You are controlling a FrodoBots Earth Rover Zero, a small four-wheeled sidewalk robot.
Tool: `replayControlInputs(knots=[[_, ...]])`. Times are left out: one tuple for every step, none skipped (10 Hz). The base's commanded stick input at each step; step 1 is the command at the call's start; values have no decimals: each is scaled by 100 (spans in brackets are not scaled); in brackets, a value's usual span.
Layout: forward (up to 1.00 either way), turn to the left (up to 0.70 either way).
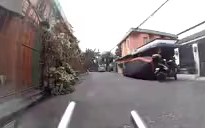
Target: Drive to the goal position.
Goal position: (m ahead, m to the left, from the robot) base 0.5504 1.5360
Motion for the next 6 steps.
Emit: replayControlInputs(knots=[[85,0],[85,0],[85,0],[85,0],[85,0],[85,0]])
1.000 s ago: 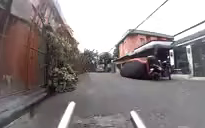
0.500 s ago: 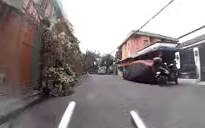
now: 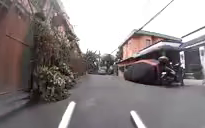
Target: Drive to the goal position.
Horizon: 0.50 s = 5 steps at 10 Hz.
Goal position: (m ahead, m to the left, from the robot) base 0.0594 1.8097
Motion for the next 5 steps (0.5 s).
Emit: replayControlInputs(knots=[[85,0],[85,0],[85,0],[85,0],[85,0]])
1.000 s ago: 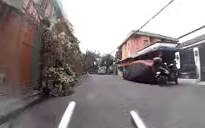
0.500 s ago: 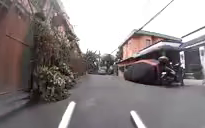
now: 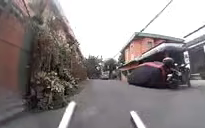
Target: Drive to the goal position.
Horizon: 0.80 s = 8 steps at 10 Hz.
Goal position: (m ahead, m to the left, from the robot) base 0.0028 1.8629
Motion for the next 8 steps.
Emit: replayControlInputs(knots=[[85,0],[85,0],[85,0],[85,0],[85,0],[85,0],[85,0],[85,0]])
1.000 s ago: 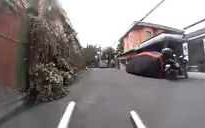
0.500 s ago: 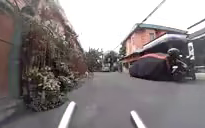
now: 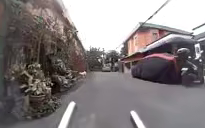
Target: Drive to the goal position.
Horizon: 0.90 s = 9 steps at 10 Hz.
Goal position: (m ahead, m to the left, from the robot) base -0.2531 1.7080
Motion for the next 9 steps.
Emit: replayControlInputs(knots=[[85,0],[85,0],[85,0],[85,0],[85,0],[85,0],[85,0],[85,0],[85,0]])
